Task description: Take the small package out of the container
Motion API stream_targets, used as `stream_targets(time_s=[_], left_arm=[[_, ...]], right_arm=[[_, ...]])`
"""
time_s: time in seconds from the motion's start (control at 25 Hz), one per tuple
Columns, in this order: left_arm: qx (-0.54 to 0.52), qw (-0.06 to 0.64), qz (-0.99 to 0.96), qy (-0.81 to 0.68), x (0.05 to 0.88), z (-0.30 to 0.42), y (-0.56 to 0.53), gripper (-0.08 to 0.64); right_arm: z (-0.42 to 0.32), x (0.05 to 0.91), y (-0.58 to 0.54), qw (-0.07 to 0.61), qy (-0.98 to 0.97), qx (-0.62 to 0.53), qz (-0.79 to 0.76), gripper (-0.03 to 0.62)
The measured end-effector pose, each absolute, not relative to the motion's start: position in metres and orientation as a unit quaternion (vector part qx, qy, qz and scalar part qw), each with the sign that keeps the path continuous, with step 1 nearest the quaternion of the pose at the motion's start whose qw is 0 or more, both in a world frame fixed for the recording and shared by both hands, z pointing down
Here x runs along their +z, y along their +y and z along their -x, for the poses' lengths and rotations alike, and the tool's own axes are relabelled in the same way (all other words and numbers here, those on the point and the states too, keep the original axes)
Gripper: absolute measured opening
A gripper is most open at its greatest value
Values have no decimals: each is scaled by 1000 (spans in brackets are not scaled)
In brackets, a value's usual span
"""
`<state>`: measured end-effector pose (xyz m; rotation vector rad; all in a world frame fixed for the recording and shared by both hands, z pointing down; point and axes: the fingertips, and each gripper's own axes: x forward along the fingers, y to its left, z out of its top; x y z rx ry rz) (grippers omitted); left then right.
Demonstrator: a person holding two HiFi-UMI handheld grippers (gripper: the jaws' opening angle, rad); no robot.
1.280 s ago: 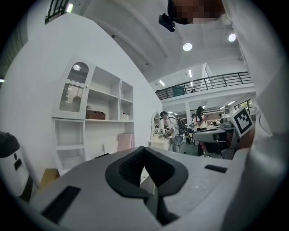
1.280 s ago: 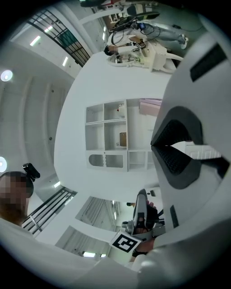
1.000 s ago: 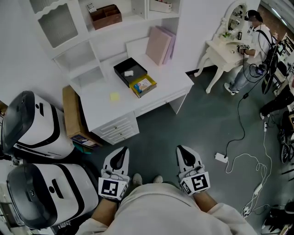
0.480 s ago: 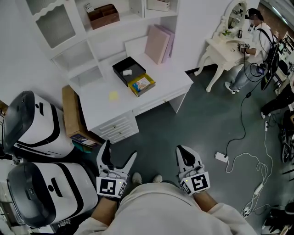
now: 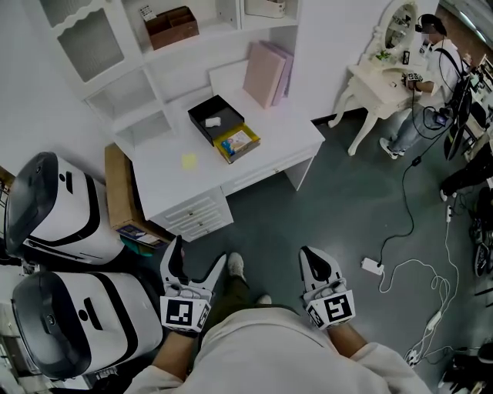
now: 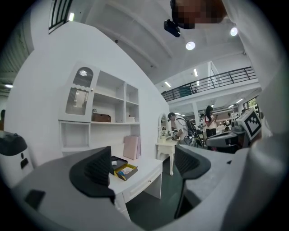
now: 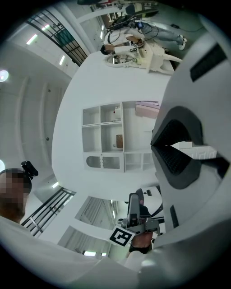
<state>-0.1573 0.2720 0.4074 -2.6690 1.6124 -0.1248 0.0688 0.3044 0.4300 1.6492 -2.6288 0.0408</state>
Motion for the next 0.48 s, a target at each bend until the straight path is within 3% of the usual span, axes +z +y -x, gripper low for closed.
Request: stream_targets(time_s=[0.48], left_arm=[[-35,-7,862,505,432,159,155,440]], right_arm=[[-68,443,203,47,-837,16,-545,25]])
